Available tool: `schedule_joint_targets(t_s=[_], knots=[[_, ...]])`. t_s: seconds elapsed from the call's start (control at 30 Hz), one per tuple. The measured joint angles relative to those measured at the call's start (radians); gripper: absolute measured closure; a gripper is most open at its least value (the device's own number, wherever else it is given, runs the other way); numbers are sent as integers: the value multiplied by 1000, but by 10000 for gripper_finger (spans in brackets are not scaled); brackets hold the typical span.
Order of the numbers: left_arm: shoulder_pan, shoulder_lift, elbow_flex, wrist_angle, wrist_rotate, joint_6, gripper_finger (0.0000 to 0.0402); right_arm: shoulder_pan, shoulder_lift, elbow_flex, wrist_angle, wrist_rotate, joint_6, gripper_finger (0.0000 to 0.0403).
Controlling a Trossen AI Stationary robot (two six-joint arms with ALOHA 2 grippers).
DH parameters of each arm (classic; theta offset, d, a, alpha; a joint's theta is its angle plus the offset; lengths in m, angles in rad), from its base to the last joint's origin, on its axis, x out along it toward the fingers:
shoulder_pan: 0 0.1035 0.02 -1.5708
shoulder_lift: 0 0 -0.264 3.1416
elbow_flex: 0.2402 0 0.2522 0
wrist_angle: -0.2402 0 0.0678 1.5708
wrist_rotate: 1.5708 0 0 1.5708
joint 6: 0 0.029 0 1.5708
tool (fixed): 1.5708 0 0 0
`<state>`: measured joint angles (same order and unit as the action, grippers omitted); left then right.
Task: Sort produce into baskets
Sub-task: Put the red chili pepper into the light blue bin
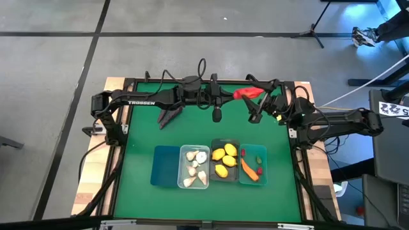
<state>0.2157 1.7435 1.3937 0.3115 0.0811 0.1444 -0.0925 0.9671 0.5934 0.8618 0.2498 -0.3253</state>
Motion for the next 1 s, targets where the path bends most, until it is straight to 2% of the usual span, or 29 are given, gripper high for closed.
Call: schedule_joint_targets(t_s=[0.17,0.27,0.47,0.6,0.7,0.87,1.0], knots=[[0,0,0,0,0,-1,387,0,14,0,27,22,-3,113],[0,0,0,-3,0,0,386,0,14,0,28,21,-2,129],[0,0,0,-12,0,3,394,0,15,0,26,20,2,208],[2,0,0,-12,-4,-5,381,2,15,0,23,16,5,265],[2,0,1,-19,-18,-12,374,2,16,0,20,14,6,291],[1,0,2,-83,-19,21,357,0,14,0,30,22,5,284],[1,0,2,-161,-46,77,325,0,15,0,34,21,5,273]])
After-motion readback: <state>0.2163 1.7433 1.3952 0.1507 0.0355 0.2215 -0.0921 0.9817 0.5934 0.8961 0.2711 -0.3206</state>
